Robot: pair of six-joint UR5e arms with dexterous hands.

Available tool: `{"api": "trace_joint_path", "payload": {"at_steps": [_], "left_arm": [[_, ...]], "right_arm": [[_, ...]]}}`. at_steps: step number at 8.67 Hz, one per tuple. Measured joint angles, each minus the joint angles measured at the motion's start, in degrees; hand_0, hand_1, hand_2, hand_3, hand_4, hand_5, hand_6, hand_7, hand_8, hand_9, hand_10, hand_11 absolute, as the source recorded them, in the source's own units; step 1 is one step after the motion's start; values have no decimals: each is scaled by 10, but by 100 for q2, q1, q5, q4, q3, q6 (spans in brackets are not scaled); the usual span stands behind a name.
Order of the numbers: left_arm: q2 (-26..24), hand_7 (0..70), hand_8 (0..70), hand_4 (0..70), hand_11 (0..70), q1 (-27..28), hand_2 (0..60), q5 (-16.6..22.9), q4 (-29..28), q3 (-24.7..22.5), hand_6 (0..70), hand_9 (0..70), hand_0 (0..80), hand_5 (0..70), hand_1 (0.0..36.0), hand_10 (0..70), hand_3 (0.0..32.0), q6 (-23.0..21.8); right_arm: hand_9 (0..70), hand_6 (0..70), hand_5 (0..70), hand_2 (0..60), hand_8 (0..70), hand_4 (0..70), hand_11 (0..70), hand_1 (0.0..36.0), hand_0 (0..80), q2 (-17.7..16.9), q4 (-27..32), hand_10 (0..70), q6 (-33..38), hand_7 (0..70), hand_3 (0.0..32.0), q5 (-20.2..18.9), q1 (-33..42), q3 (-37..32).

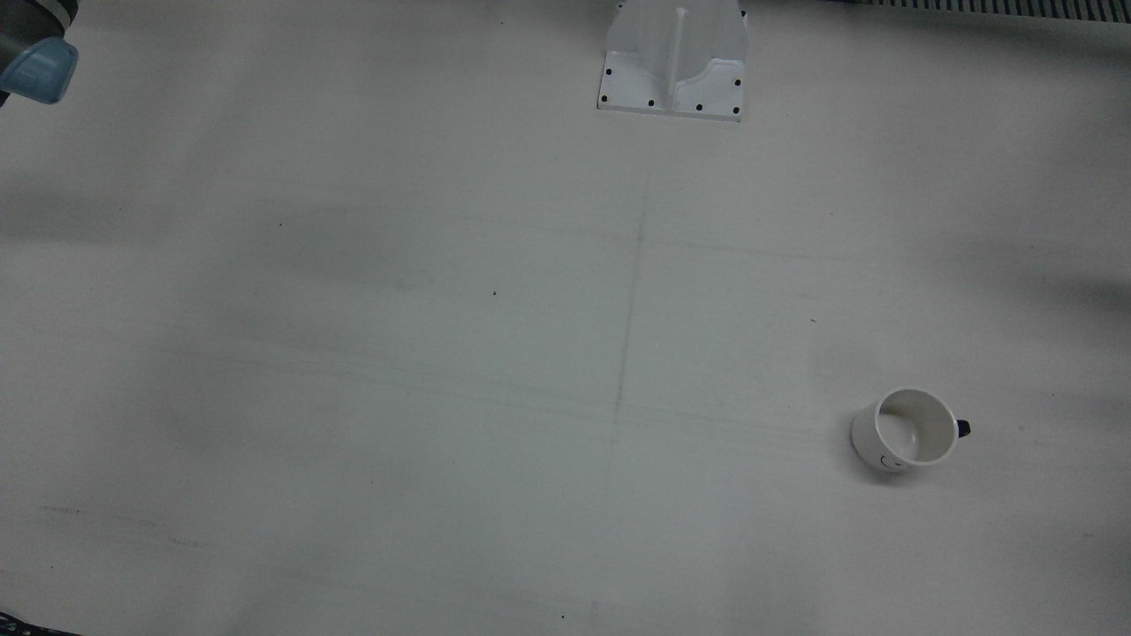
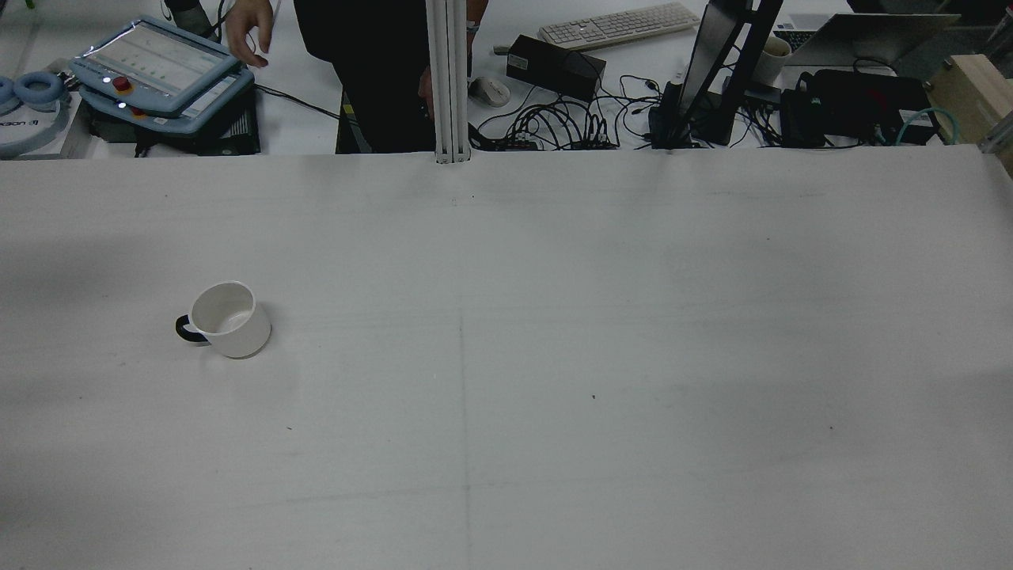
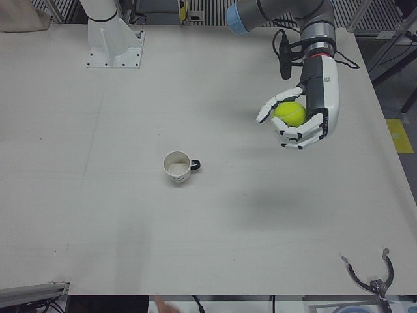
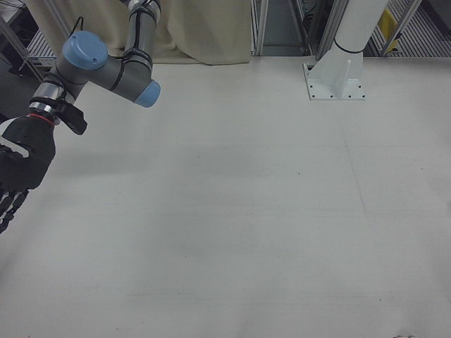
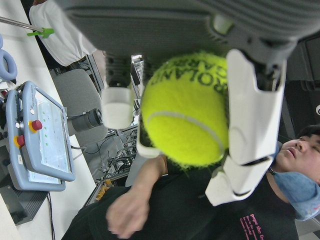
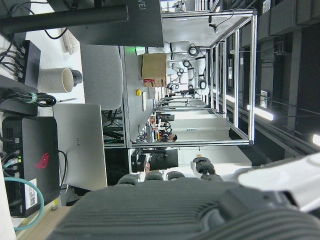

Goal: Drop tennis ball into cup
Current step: 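Carry the yellow tennis ball in the left hand over the white mug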

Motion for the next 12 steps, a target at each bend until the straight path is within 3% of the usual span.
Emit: {"api": "trace_joint_path", "payload": {"at_steps": [1, 2, 4, 5, 6, 7, 8, 9, 10, 12], "left_arm": [[13, 700, 700, 700, 700, 22, 600, 0, 3, -27, 700, 700, 597, 555, 360, 673, 0, -2], [0, 700, 700, 700, 700, 214, 600, -2, 63, -142, 700, 700, 597, 700, 360, 649, 0, -2], [-306, 700, 700, 700, 700, 969, 600, -31, 431, -367, 700, 700, 597, 567, 360, 649, 0, -9], [-520, 700, 700, 700, 700, 1328, 600, -54, 637, -386, 700, 700, 595, 588, 360, 663, 0, -10], [-706, 700, 700, 700, 700, 1674, 600, -81, 817, -387, 700, 700, 595, 504, 360, 658, 0, -4], [-801, 700, 700, 700, 700, 1935, 600, -100, 907, -376, 700, 700, 596, 536, 360, 661, 0, 8], [-834, 700, 700, 700, 700, 2129, 600, -179, 943, -349, 700, 700, 595, 442, 360, 662, 0, 17], [-847, 700, 700, 700, 700, 2286, 600, -263, 957, -315, 700, 700, 595, 627, 360, 666, 0, 21], [-854, 700, 700, 700, 700, 2426, 600, -340, 949, -272, 700, 700, 596, 689, 360, 674, 0, 23], [-864, 700, 700, 700, 700, 2689, 600, -522, 863, -115, 700, 700, 595, 482, 360, 661, 0, 24]], "right_arm": [[0, 0, 0, 0, 0, 0, 0, 0, 0, 0, 0, 0, 0, 0, 0, 0, 0, -1], [0, 0, 0, 0, 0, 0, 0, 0, 0, 0, 0, 0, 0, 0, 0, 0, 0, 0], [0, 0, 0, 0, 0, 0, 0, 0, 0, 0, 0, 0, 0, 0, 0, 0, 0, 0], [0, 0, 0, 0, 0, 0, 0, 0, 0, 0, 0, 0, 0, 0, 0, 0, 0, 2], [0, 0, 0, 0, 0, 0, 0, 0, 0, 0, 0, 0, 0, 0, 0, 0, 0, 3], [0, 0, 0, 0, 0, 0, 0, 0, 0, 0, 0, 0, 0, 0, 0, 0, 0, 4], [0, 0, 0, 0, 0, 0, 0, 0, 0, 0, 0, 0, 0, 0, 0, 0, 0, 4], [0, 0, 0, 0, 0, 0, 0, 0, 0, 0, 0, 0, 0, 0, 0, 2, 0, 4], [0, 0, 0, 0, 0, 0, 0, 0, 0, 0, 0, 0, 0, 0, 0, 3, 0, 4], [0, 0, 0, 0, 0, 0, 0, 0, 0, 0, 0, 0, 0, 0, 0, 1, 0, 4]]}}
